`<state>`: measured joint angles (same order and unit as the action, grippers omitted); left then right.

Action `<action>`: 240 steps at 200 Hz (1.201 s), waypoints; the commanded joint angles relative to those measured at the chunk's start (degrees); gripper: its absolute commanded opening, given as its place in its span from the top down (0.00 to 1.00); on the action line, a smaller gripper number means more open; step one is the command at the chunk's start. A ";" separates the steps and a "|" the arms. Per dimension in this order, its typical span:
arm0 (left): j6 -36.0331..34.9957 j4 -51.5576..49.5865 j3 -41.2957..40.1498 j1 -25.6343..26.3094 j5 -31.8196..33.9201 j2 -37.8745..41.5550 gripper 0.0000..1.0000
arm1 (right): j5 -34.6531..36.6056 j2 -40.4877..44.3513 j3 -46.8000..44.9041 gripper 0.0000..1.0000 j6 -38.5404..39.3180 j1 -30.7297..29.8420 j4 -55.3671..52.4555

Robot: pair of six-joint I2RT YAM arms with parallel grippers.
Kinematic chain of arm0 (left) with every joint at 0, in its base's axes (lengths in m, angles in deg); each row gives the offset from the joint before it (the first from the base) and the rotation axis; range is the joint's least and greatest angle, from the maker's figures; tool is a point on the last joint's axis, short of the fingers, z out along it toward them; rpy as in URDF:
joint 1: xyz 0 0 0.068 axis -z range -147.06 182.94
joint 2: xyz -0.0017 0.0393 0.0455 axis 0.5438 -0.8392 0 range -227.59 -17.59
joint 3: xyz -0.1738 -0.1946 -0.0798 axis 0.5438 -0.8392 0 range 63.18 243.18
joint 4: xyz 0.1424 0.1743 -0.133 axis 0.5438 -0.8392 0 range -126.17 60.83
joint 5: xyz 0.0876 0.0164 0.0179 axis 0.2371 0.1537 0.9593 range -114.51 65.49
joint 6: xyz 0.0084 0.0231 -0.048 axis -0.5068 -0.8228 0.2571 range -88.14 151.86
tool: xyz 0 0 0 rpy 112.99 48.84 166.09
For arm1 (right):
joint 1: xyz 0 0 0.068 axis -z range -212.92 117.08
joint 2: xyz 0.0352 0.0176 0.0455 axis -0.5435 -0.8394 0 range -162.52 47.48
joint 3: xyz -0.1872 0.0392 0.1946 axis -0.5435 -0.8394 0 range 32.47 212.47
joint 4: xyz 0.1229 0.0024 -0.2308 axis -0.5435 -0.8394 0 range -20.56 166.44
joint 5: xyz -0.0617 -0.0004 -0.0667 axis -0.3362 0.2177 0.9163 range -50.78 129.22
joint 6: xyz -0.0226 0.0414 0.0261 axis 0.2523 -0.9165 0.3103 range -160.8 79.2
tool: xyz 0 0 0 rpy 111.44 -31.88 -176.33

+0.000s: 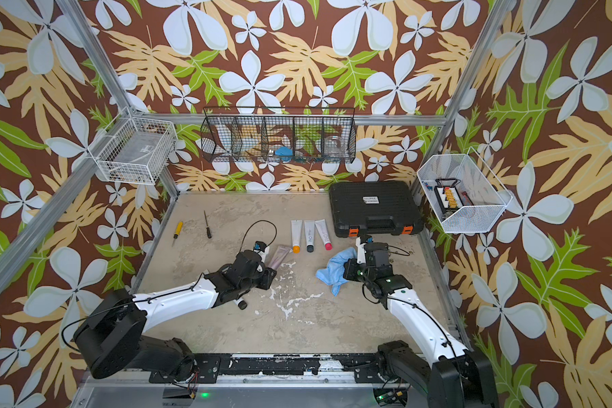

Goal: Wipe the surface of the toothpaste tube
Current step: Place the toothpaste at the center of the board.

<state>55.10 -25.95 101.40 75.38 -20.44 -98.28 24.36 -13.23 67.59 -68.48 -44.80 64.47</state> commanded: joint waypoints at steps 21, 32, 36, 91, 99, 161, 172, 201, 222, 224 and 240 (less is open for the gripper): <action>-5.41 5.26 -1.78 5.09 -2.76 1.00 0.79 | 1.73 0.41 1.92 1.00 0.73 0.19 -0.83; -6.47 5.53 -1.75 6.15 -2.34 0.25 0.79 | 1.11 0.50 2.22 1.00 0.74 0.19 -0.85; -6.95 5.76 -1.80 6.73 -2.36 -0.04 0.79 | 0.96 0.50 2.26 1.00 0.78 0.19 -0.79; -11.28 10.02 -0.91 13.23 -1.82 -6.62 0.79 | 1.14 0.68 2.57 1.00 1.59 0.19 -2.05; -11.46 10.51 -0.65 13.77 -1.77 -7.75 0.79 | 1.23 0.77 2.51 1.00 1.77 0.19 -2.14; -12.43 12.10 -0.06 14.43 -0.86 -13.63 0.76 | 1.28 -0.44 3.03 1.00 2.11 0.19 -3.41; -12.44 12.04 0.02 14.44 -1.21 -14.27 0.72 | 0.89 -0.76 3.07 1.00 2.17 0.19 -3.23; -12.03 12.20 -0.53 14.42 -1.67 -14.43 0.64 | -0.06 -1.43 2.91 1.00 2.01 0.20 -2.86; -11.82 12.62 -1.76 14.35 -1.97 -12.91 0.51 | -0.70 -1.68 2.49 1.00 1.66 0.20 -2.19; -11.82 12.60 -1.81 14.37 -1.97 -12.81 0.50 | -0.75 -1.69 2.46 1.00 1.62 0.24 -2.19; -12.38 12.12 -2.40 14.34 -1.90 -12.14 0.44 | -0.96 -1.78 2.50 1.00 1.49 0.16 -2.05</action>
<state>43.56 -13.27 99.56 89.78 -21.97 -111.35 24.19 -14.78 70.19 -66.95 -44.61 61.67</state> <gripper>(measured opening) 0.541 0.072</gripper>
